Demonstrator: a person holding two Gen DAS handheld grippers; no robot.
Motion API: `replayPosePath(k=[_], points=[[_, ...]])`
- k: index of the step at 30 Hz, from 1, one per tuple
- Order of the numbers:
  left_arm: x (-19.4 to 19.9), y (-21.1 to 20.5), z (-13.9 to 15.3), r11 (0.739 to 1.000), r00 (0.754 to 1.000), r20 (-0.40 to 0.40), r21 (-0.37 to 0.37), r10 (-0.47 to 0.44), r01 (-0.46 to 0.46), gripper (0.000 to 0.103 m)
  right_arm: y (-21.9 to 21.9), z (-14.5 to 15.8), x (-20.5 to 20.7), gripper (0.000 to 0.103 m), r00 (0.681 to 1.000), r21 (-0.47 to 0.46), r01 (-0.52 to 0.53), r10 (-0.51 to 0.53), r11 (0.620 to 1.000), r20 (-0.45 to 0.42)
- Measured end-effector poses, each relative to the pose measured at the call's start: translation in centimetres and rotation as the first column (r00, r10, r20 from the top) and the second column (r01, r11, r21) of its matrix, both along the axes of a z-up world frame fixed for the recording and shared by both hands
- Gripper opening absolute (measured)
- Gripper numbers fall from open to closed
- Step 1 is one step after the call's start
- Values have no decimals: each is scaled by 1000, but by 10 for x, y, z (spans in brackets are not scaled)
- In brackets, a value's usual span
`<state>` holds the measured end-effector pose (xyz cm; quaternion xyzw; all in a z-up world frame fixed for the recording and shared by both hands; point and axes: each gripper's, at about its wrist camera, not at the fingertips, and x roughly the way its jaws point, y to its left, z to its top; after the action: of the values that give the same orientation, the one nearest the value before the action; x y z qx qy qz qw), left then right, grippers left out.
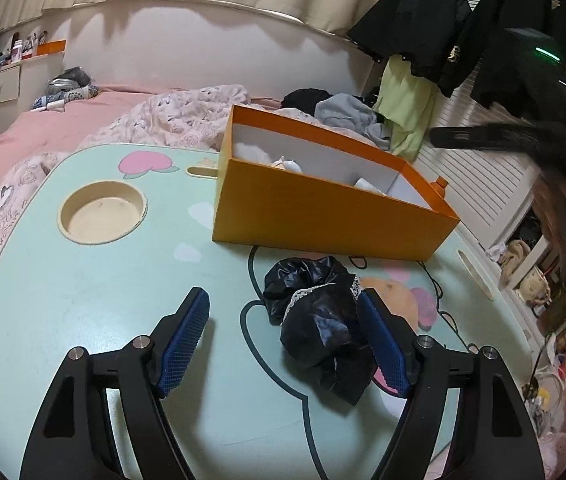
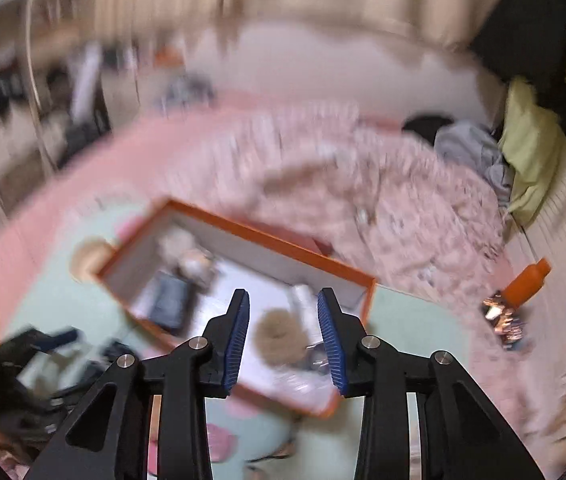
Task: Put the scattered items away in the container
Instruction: 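Lift the black cloth out and lay it on the table with the left gripper, then grasp the white-grey roll inside the box with the right gripper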
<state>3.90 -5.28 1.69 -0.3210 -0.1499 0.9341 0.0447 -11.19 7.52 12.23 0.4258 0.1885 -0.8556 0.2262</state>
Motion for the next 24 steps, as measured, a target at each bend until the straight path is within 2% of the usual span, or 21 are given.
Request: replayPosePath(k=[3,6,9,12,13,14,16,20,22,24], points=[[0,-2,-1,1000,1000,1,8,1,-1,76,-17,-27,-38,34,988,94,-30,16,995,151],[0,-4,-2,1000,1000,2,19,-1,1,76,-25,-43,-57,34,980,174,0,-35,985,197],[0,-4,-3,1000,1000,4,22,-2,2,76,-23,-55,-73,34,959,188,29,-81,982,272],[0,-3,-3,1000,1000,5,18,-5,5,76,-26,-68,-79,32,951,239,23,-94,971,293],[0,-2,-3,1000,1000,5,17,-5,5,76,-29,-74,-78,25,949,257,14,-94,966,300],[-1,-2,-3,1000,1000,5,15,-4,4,76,-33,-80,-77,23,950,280,9,-96,960,298],[0,-2,-2,1000,1000,0,13,-4,4,76,-37,-85,-70,23,966,330,-2,-83,944,244],[0,-2,-4,1000,1000,10,17,-6,6,76,-34,-76,-65,23,971,246,-18,-41,969,236],[1,-3,-4,1000,1000,7,21,-6,5,76,-30,-58,-58,23,983,189,-12,-23,982,180],[1,-2,-4,1000,1000,6,20,-4,4,76,-24,-33,-48,23,990,92,-1,-12,996,139]])
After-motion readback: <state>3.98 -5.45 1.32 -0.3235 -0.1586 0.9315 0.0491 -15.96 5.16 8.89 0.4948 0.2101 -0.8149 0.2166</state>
